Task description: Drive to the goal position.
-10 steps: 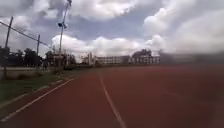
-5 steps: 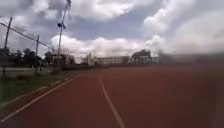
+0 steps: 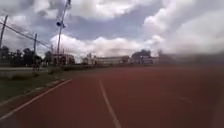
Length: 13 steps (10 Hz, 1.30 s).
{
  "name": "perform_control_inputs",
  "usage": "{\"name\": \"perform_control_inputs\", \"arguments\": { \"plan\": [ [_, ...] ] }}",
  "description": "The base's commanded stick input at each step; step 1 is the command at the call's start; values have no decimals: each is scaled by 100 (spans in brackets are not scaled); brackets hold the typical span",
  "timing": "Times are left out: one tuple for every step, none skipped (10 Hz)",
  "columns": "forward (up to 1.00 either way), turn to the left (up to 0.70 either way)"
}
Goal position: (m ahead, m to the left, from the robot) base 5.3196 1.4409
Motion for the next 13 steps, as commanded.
{"name": "perform_control_inputs", "arguments": {
  "plan": [
    [100, 0],
    [100, 0],
    [100, 0],
    [100, 0],
    [100, 0],
    [100, 0],
    [100, 0],
    [100, 0],
    [100, 0],
    [100, 8],
    [100, 22],
    [100, 39],
    [100, 40]
  ]
}}
